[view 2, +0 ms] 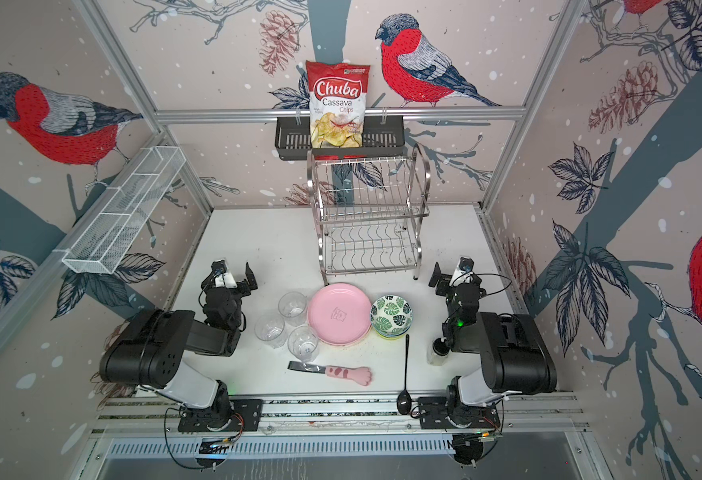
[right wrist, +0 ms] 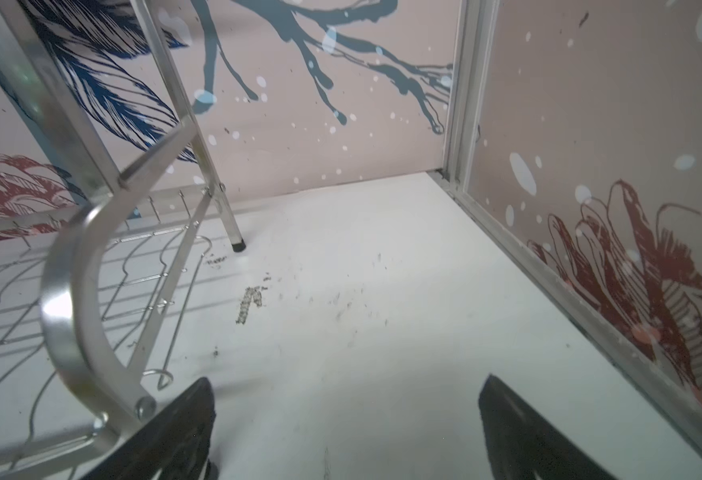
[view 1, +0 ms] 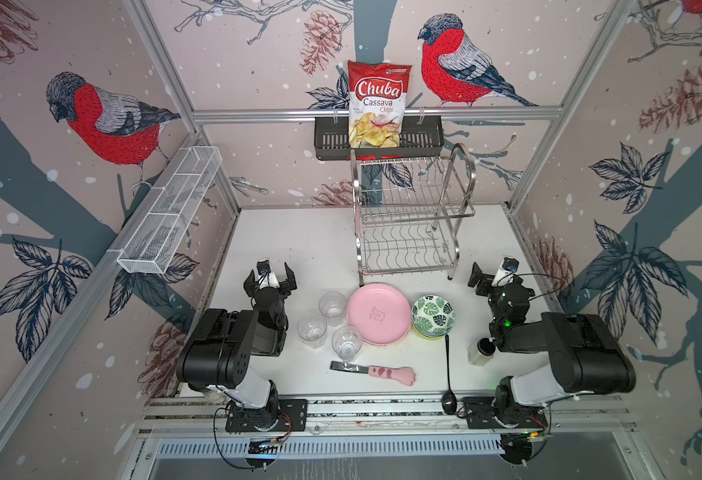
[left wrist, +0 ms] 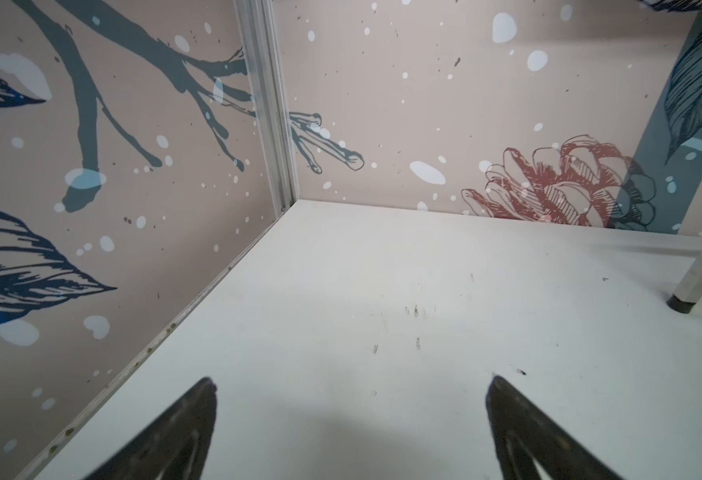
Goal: Unload the mixed dishes from the dish rack
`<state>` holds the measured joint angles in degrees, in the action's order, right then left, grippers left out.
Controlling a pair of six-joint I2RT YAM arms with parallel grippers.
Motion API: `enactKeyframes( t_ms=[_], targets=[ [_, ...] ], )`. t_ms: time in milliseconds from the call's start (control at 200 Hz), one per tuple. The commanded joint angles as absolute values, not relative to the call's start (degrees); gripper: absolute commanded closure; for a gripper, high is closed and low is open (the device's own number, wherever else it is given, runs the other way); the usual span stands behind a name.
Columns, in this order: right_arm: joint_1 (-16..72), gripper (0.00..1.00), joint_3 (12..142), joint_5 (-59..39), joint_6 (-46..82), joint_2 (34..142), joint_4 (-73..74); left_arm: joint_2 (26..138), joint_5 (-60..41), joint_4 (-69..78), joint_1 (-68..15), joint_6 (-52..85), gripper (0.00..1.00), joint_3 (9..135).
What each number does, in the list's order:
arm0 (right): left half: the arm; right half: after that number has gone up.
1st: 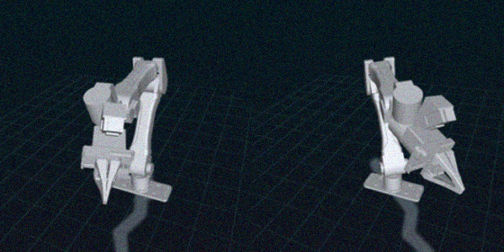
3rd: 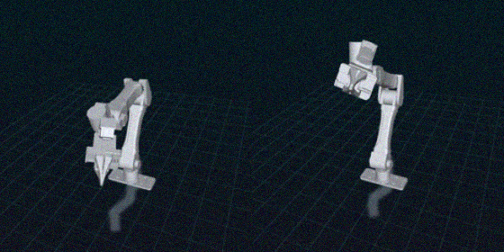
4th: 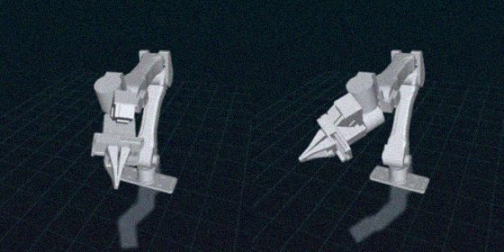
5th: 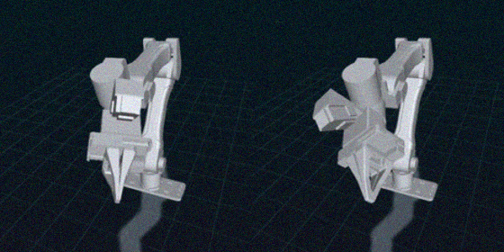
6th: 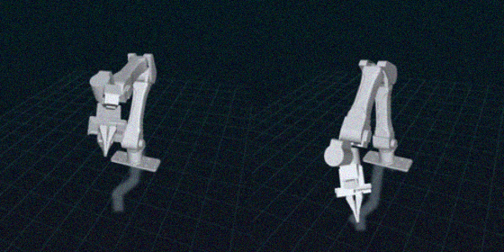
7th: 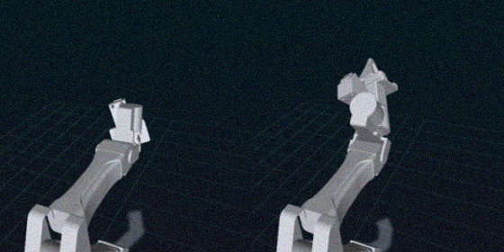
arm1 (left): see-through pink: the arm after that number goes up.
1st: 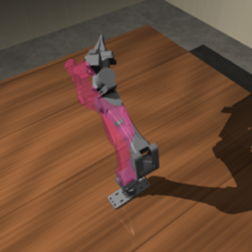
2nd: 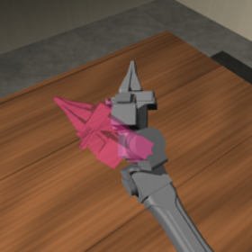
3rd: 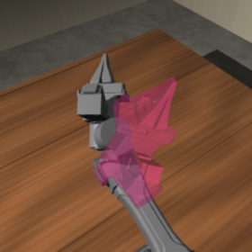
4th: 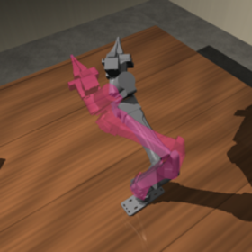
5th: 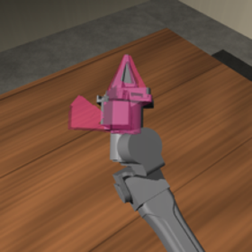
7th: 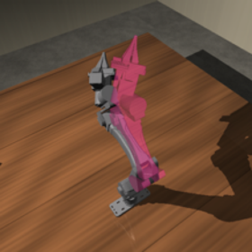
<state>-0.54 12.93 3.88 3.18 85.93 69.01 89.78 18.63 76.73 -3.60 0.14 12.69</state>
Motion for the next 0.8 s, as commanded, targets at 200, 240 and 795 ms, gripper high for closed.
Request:
enactKeyframes(
  t_ms=[200,240,795],
  targets=[
    [0.00,0.00,13.43,3.96,3.69,85.77,68.33,89.38,16.92,76.71,-3.43,1.14,0.01,12.66],
    [0.00,0.01,13.38,3.96,3.69,85.75,68.44,89.43,16.97,76.66,-3.43,1.15,0.00,12.66],
    [-0.26,0.01,14.10,3.80,3.96,86.04,67.32,89.48,16.82,76.30,-3.43,1.27,0.00,12.88]
  ],
)
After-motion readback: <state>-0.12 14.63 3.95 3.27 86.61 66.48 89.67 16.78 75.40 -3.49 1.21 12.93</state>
